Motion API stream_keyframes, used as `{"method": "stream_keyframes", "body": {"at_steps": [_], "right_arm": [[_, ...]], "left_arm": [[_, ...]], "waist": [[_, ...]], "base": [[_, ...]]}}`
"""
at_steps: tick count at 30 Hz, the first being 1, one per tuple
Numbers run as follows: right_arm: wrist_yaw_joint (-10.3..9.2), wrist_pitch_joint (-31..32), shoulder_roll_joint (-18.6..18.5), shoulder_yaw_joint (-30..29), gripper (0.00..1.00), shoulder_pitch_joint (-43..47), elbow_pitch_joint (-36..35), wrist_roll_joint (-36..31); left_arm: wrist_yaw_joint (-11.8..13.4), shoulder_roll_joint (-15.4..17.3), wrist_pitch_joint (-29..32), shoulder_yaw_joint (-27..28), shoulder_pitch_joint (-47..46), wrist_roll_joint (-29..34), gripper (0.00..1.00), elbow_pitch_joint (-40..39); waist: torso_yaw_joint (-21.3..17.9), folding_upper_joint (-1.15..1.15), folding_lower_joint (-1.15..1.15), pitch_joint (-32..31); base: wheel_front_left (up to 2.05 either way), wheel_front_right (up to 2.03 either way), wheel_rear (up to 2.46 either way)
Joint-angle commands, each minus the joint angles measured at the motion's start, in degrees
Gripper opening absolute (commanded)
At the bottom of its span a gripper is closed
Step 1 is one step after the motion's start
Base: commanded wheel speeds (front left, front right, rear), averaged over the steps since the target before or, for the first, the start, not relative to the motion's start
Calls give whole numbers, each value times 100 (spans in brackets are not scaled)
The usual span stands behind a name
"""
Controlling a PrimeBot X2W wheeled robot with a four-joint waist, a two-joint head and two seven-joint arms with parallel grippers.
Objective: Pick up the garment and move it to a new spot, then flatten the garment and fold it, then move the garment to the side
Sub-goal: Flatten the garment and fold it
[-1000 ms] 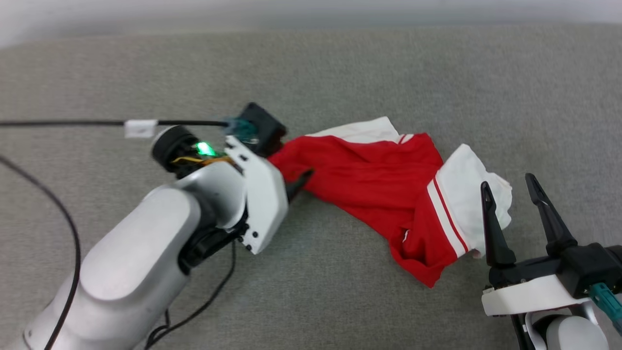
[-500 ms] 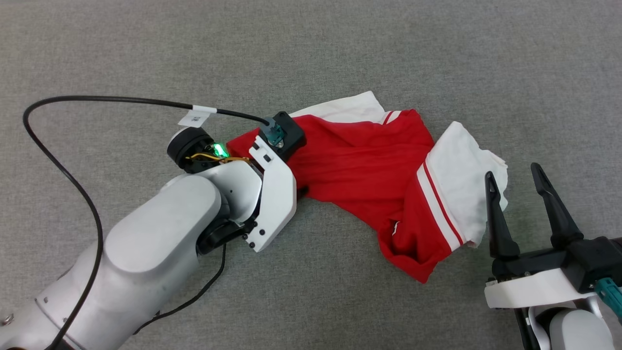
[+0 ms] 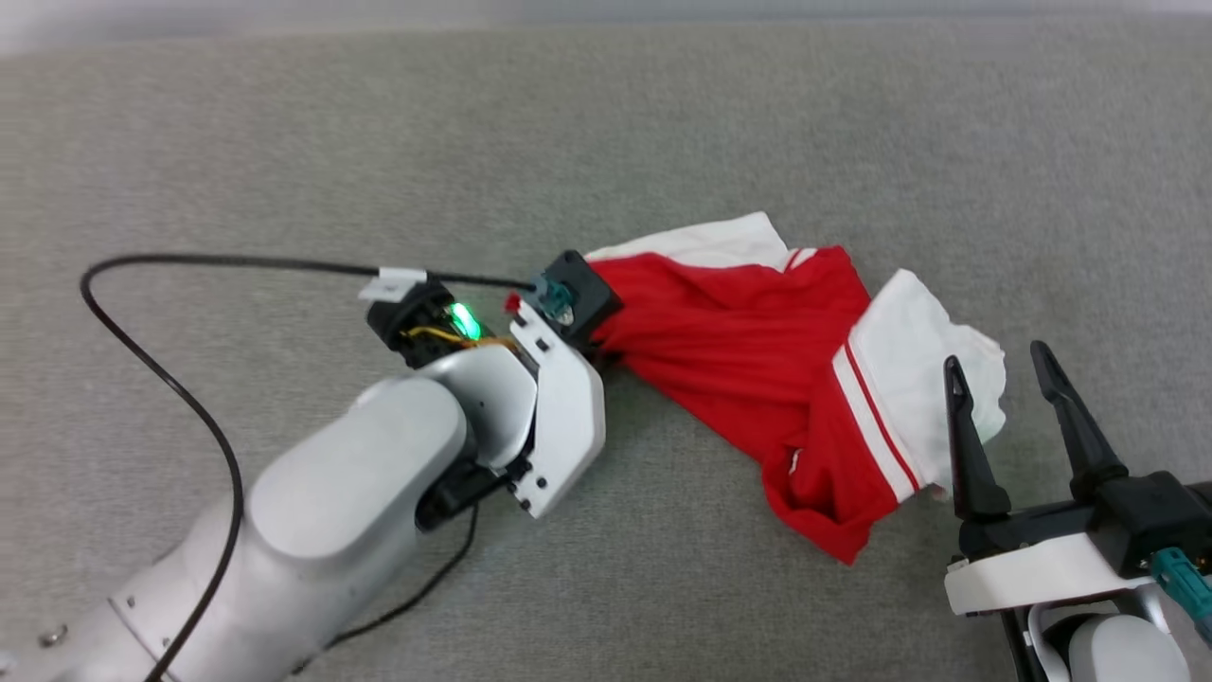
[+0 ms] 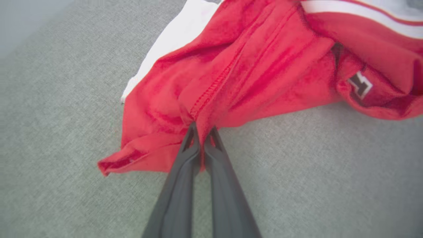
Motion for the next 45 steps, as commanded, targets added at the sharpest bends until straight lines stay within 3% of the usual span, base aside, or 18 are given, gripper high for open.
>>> {"method": "stream_keyframes", "body": {"at_steps": [1,10,16,21,27,28,29,33,38,45], "right_arm": [[-6,-9,5,-12,100,33,24,-1],[-6,-10,4,-133,100,326,183,-24],[-6,-9,4,-105,100,395,272,7],[-6,-9,4,-84,100,357,320,10],[-6,-10,4,-49,100,362,387,24],[-6,-10,4,-56,100,354,392,29],[-6,-10,4,-54,100,344,392,37],[-6,-9,4,-70,100,339,372,59],[-6,-9,4,-88,100,381,368,58],[-6,-9,5,-97,100,410,309,92]], "left_arm": [[44,20,-73,-3,121,16,0,-33],[668,473,-712,216,615,256,0,-884],[857,934,-429,-161,1423,211,0,-1813],[790,905,-102,-778,2110,151,0,-2073],[513,460,44,-1235,2530,269,0,-1720],[495,355,-32,-1249,2562,309,87,-1635],[509,271,-105,-1257,2569,352,100,-1556],[616,75,-588,-1072,2491,439,100,-1327],[885,148,-1324,-514,2272,490,100,-1441],[1610,557,-2738,670,2096,624,100,-1732]], "waist": [[188,0,-1,-243],[898,0,-1,-949],[1132,0,-1,-1173],[1149,0,-1,-1204],[1022,0,-1,-1239],[995,0,-1,-1246],[966,0,-1,-1256],[891,0,-1,-1272],[845,0,-1,-1300],[816,0,-1,-1377]], "base": [[0,0,0],[0,0,0],[0,0,0],[0,0,0],[0,0,0],[0,0,0],[0,0,0],[0,0,0],[0,0,0],[0,0,0]]}}
